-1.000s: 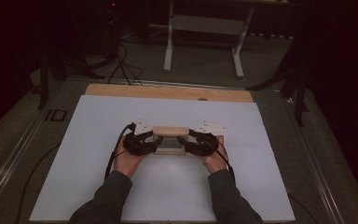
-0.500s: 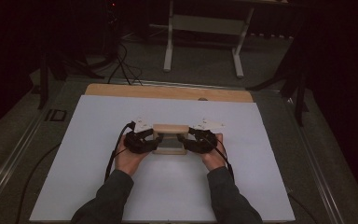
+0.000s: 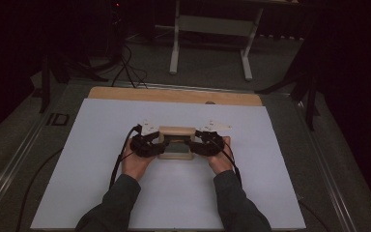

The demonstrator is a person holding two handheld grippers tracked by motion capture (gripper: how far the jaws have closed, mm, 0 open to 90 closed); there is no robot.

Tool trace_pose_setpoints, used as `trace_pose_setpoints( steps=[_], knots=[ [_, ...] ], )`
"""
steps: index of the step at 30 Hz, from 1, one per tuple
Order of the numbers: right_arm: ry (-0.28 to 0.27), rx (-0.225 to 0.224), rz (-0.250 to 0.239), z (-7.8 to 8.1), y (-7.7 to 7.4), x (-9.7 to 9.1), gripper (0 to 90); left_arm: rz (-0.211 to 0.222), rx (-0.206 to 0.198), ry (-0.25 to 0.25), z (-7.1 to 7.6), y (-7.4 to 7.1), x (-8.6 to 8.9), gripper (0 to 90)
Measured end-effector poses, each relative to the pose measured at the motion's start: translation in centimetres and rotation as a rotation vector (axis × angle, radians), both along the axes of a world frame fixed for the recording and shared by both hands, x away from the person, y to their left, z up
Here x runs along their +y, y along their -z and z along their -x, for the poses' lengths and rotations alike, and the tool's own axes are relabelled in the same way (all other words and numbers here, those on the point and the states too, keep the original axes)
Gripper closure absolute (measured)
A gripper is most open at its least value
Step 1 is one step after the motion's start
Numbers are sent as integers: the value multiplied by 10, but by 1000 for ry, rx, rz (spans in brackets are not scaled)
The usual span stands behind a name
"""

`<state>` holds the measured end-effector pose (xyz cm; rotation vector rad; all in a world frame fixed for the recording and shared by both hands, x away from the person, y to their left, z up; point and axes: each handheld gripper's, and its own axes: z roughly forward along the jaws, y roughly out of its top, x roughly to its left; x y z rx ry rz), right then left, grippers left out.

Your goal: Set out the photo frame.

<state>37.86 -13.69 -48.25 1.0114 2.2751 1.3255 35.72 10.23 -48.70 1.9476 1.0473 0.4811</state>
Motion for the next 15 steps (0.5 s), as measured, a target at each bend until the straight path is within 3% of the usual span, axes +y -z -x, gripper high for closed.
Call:
trace_pose_setpoints(
  steps=[15],
  knots=[
    [-5,24,-6,-3,-1,-4,440,14,55,0,-6,5,-2,391]
  ],
)
